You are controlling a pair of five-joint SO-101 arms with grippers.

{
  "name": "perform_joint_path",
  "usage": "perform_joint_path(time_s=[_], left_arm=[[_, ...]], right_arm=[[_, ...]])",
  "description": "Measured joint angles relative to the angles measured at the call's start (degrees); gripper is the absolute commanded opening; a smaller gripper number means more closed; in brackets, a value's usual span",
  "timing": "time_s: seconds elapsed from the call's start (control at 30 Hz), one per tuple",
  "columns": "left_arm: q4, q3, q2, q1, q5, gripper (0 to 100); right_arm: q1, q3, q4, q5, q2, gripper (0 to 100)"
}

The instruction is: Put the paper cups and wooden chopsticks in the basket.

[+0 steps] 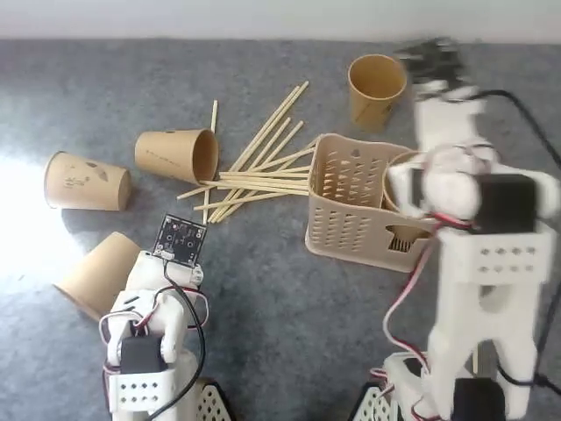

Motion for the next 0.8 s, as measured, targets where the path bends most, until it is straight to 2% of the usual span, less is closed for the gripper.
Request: perform_joint_path(time_s=[0.13,0.3,0.5,0.8], left_arm=[[0.0,0.0,0.0,0.0,0.0,2],[0.0,0.0,0.0,0.0,0.0,2],[0.0,0.0,0.0,0.0,0.0,2],[0.0,0.0,0.0,0.1,0.0,2]], right_arm=[[13.1,0.0,0.0,0.4,-1.2,29.9],[29.1,1.5,-0.5,7.4,-1.3,29.4],[31.5,14.6,-3.0,12.5,-1.3,15.6],[31.9,32.8,-15.3,13.2,-1.2,15.8]])
